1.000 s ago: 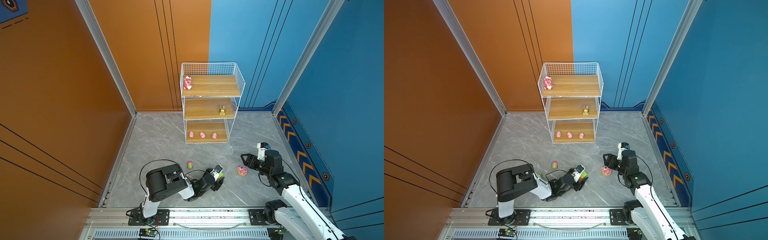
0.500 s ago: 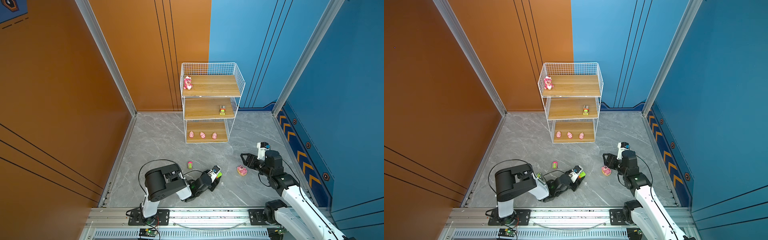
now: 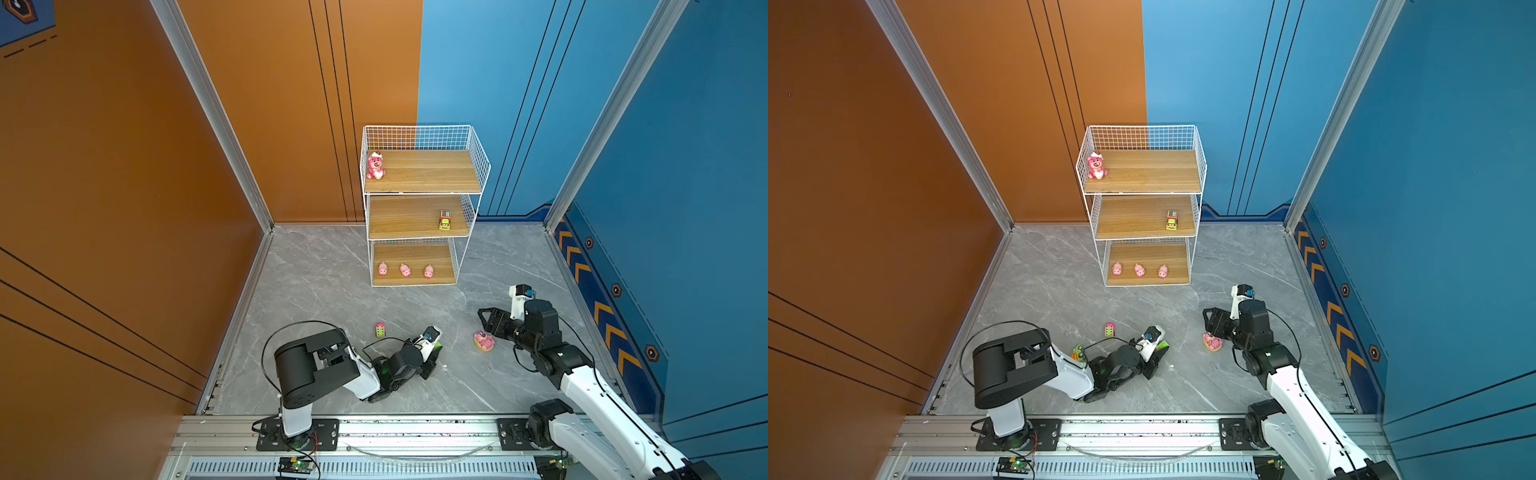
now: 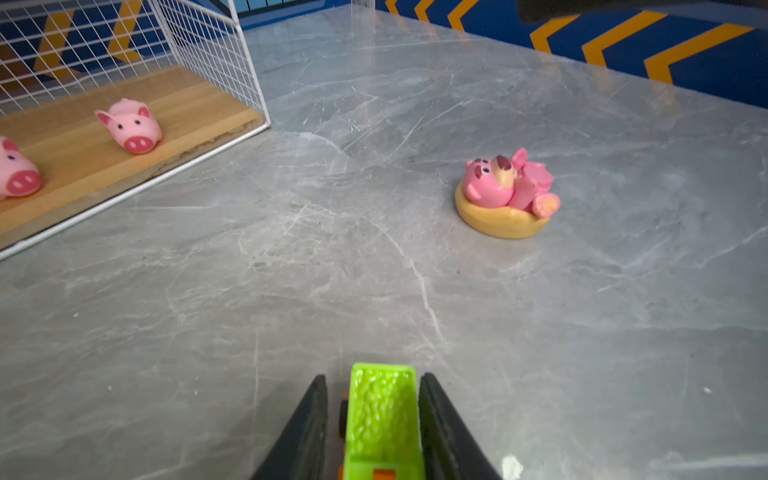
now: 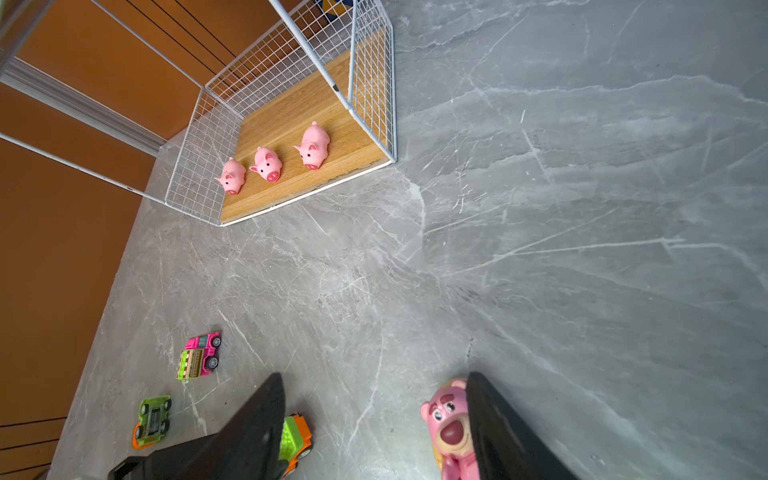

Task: Place and organize the plastic toys onto the shelf
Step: 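Lift the dump truck off the floor with the left gripper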

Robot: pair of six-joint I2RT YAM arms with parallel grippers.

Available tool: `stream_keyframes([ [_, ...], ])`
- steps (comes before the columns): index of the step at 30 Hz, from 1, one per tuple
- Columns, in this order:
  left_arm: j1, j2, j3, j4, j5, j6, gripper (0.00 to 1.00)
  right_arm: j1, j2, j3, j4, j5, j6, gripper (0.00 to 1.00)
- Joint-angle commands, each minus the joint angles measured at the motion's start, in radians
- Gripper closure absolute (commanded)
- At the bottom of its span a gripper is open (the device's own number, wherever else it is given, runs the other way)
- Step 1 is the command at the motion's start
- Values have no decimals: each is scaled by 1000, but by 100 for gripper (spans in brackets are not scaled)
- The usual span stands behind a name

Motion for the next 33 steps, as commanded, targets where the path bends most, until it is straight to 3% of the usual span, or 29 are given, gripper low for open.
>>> stream_keyframes([
  [1,13,-50,48,-148,-11,-42,63,7,10,9,10,34,-20,30],
  [5,13,-39,42,-163,-3,-52,59,8,23,6,18,34,-20,30],
  [10,32,-41,18,-160,0,-62,32,7,19,8,18,30,-25,30],
  [22,37,-5,16,-130,90,-29,33,11,22,8,24,24,-25,30],
  [33,31,5,23,-115,88,5,33,13,26,1,29,24,-23,30],
])
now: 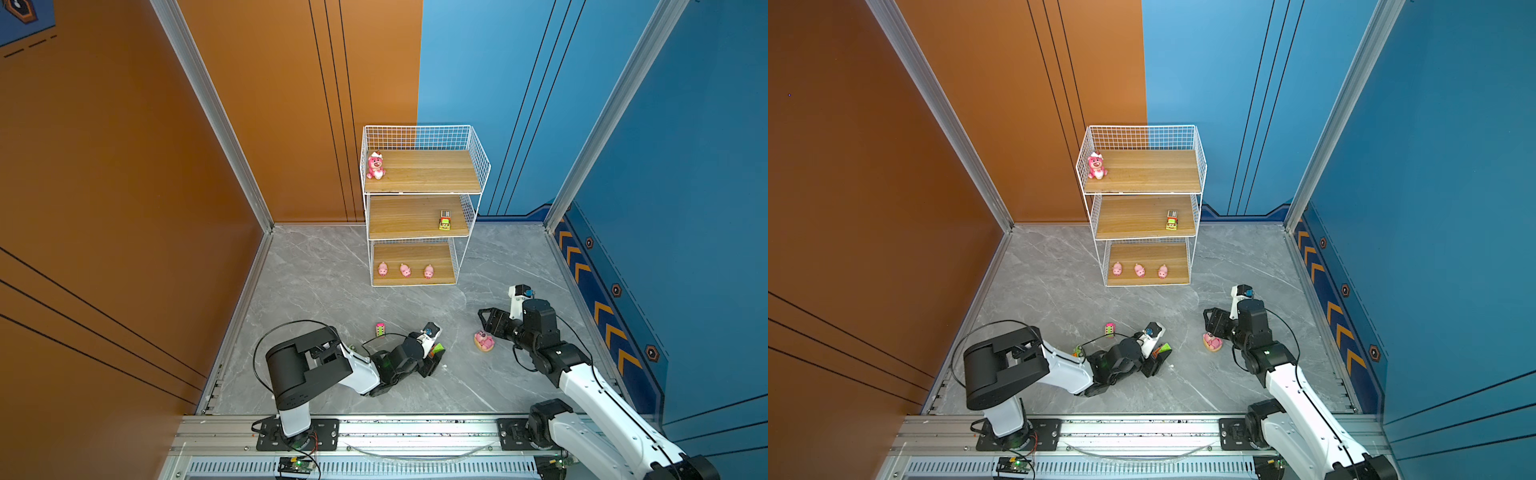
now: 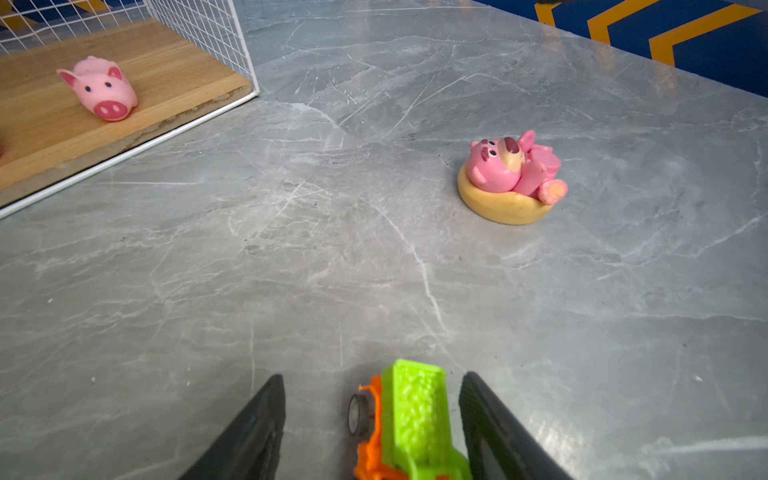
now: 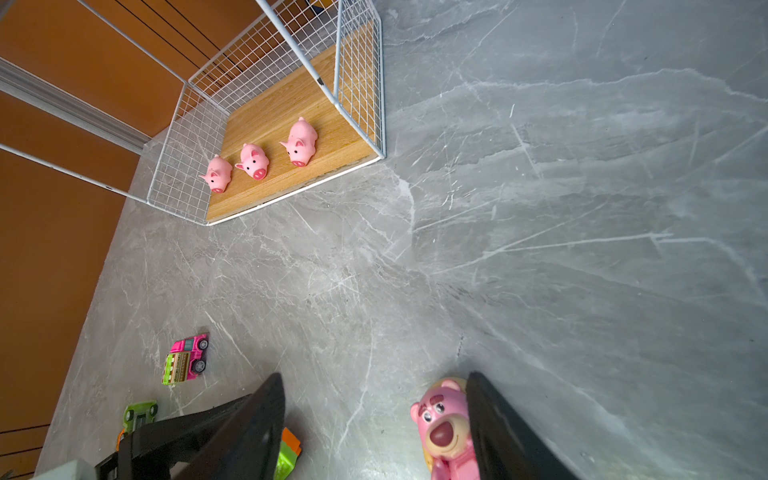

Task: Place and organize the plastic toys onto the shelf
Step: 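Lift the dump truck off the floor with the left gripper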

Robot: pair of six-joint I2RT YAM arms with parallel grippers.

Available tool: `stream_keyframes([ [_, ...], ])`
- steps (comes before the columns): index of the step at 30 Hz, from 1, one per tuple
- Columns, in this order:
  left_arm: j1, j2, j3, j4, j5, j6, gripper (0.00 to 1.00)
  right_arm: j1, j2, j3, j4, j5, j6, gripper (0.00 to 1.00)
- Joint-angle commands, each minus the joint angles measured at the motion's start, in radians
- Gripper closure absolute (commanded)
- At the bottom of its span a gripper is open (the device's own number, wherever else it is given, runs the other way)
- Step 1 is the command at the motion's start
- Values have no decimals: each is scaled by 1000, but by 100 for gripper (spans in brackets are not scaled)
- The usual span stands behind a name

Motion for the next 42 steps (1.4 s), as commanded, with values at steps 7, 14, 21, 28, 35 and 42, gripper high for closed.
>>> stream_keyframes([
  [7,10,-18,-10,0,1,38,29,14,12,0,33,11,-23,30],
  [14,17,-75,-11,-9,14,61,25,16,14,3,32,12,-25,30],
  [21,19,-103,-15,-37,31,76,21,18,12,2,28,15,-28,30],
  [28,4,-61,-22,-34,13,93,15,22,9,0,31,18,-29,30],
  [35,-13,14,3,-30,-23,107,13,23,14,0,34,20,-31,30],
  [42,-16,54,14,9,-57,126,31,25,20,-4,41,20,-29,30],
])
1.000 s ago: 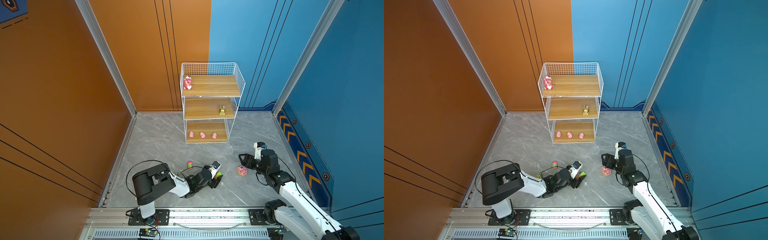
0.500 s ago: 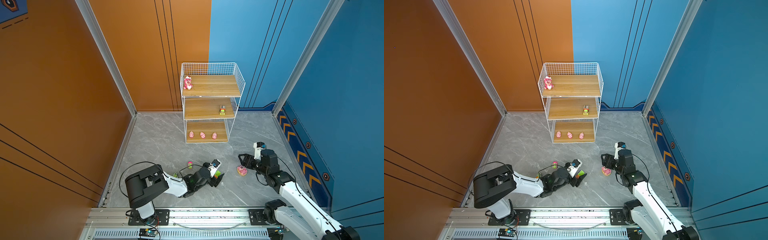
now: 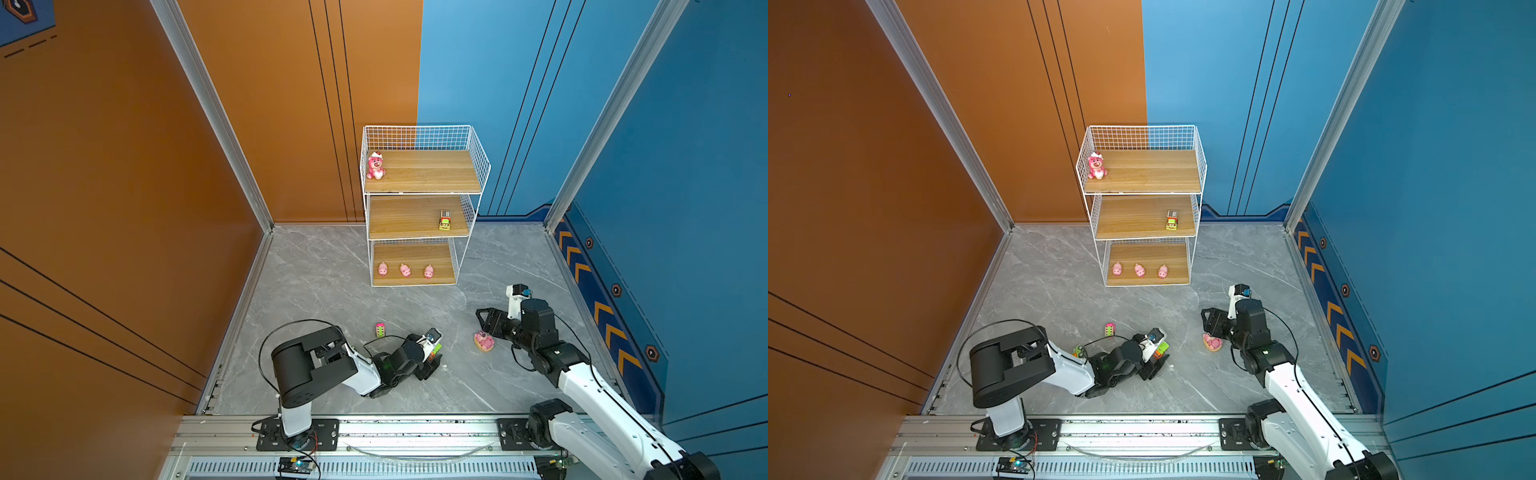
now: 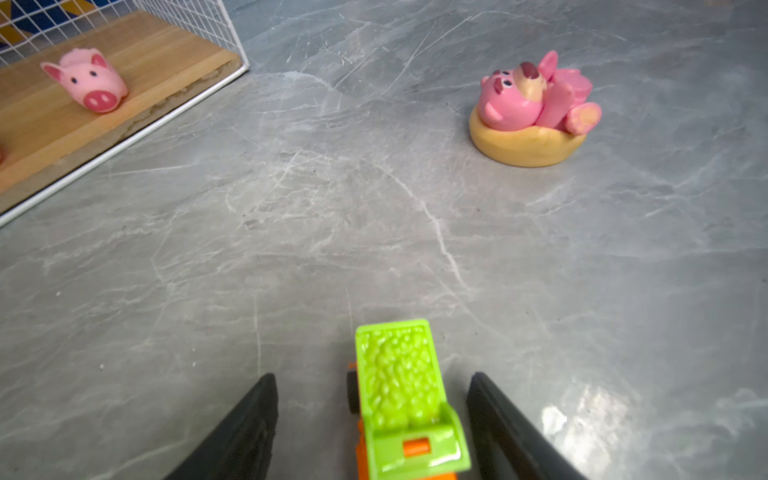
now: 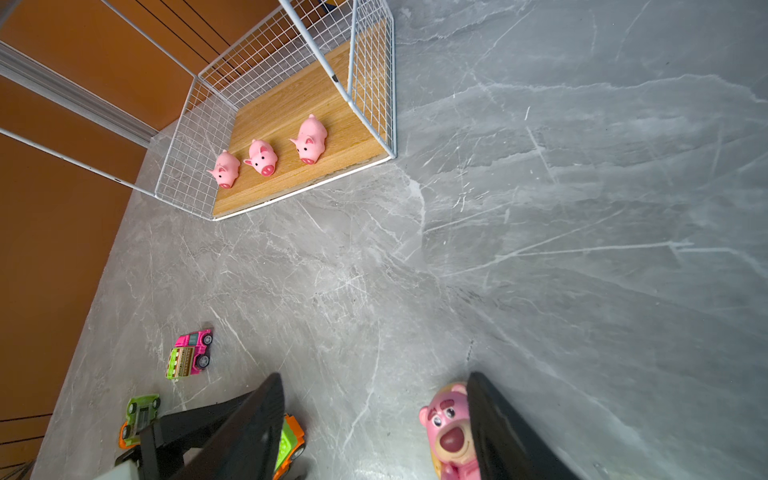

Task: Place and organize the plastic toys onto the shelf
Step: 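Lift the dump truck off the floor with the left gripper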

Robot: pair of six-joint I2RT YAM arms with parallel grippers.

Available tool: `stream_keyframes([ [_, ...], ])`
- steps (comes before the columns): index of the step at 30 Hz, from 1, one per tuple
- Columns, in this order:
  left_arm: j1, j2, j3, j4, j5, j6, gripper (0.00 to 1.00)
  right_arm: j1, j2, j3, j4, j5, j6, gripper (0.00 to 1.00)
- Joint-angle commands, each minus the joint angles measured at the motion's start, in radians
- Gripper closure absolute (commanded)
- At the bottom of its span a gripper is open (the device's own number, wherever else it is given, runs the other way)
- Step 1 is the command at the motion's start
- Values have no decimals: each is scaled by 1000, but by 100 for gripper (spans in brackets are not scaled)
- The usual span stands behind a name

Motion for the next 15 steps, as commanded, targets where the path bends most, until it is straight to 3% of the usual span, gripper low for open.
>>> stream_keyframes([
  [1,-9,15,24,24,-27,21,32,7,11,-4,20,19,-19,30],
  [7,-9,7,28,28,-25,24,36,6,26,-6,33,17,-18,30],
  [15,-1,1,26,27,-19,22,54,8,40,-4,40,13,-16,30],
])
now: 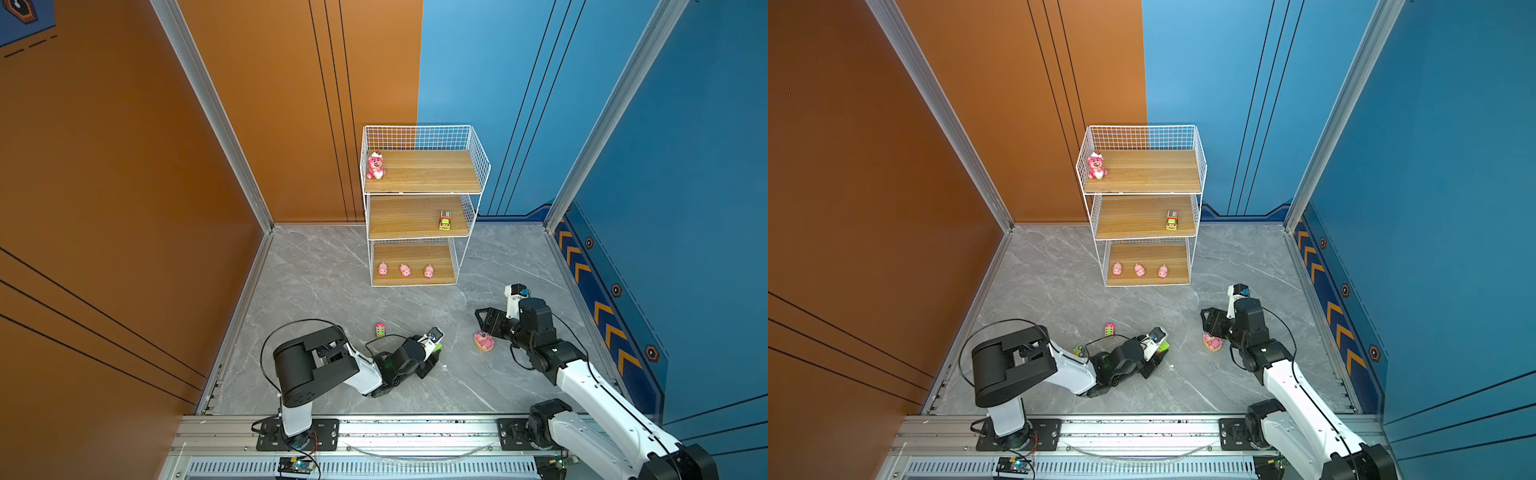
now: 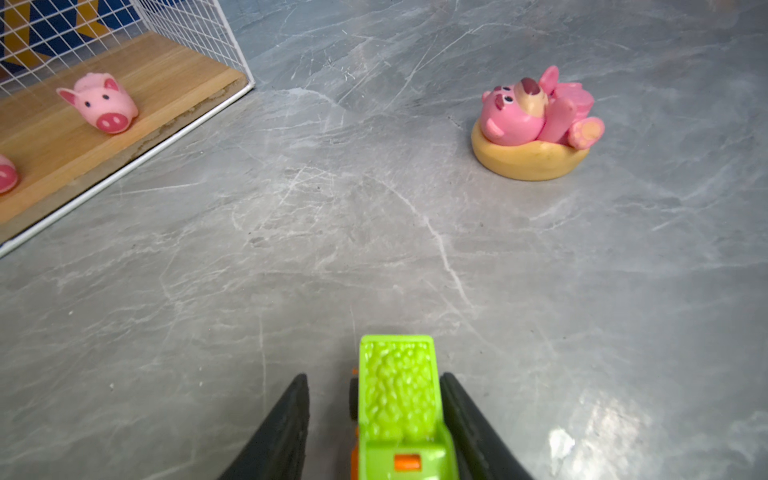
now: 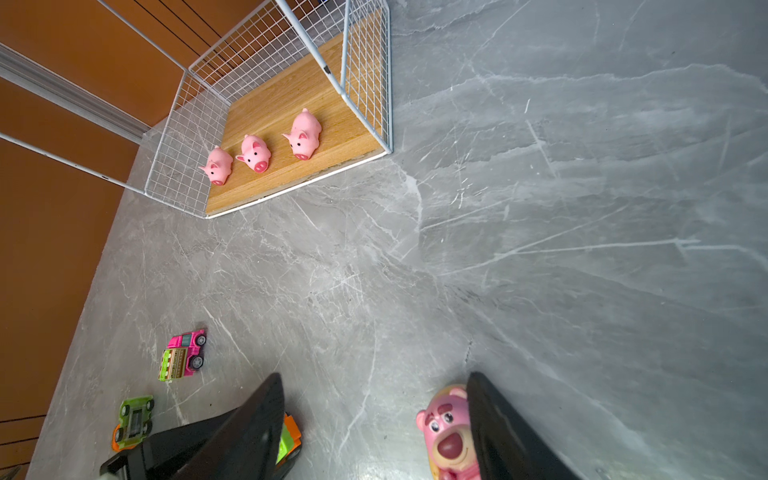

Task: Place and organize the plastic toys onto the shelf
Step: 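Lift the dump truck off the floor with the left gripper, then carry the dump truck up to the shelf's middle tier with the left gripper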

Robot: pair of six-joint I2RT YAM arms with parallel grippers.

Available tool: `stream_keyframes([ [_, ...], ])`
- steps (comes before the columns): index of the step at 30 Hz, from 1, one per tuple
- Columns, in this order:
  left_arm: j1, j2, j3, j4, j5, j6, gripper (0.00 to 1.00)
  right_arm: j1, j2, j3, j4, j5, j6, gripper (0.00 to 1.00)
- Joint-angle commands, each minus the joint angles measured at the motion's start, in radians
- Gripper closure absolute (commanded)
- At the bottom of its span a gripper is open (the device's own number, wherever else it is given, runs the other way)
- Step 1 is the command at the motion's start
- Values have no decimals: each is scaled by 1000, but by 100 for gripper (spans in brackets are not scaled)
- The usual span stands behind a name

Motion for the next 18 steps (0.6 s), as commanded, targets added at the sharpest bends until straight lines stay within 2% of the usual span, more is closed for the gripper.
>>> stream_keyframes([
  [1,-1,-6,12,15,-6,2,56,9,9,-3,26,15,-16,30],
  [6,1,-35,11,12,-16,-3,66,10,15,-1,27,17,-16,30],
  [11,12,-97,7,-8,-27,-39,67,9,16,1,22,24,-18,30],
  [18,25,-192,108,-264,-98,-101,68,7,-6,24,-4,38,-28,30],
])
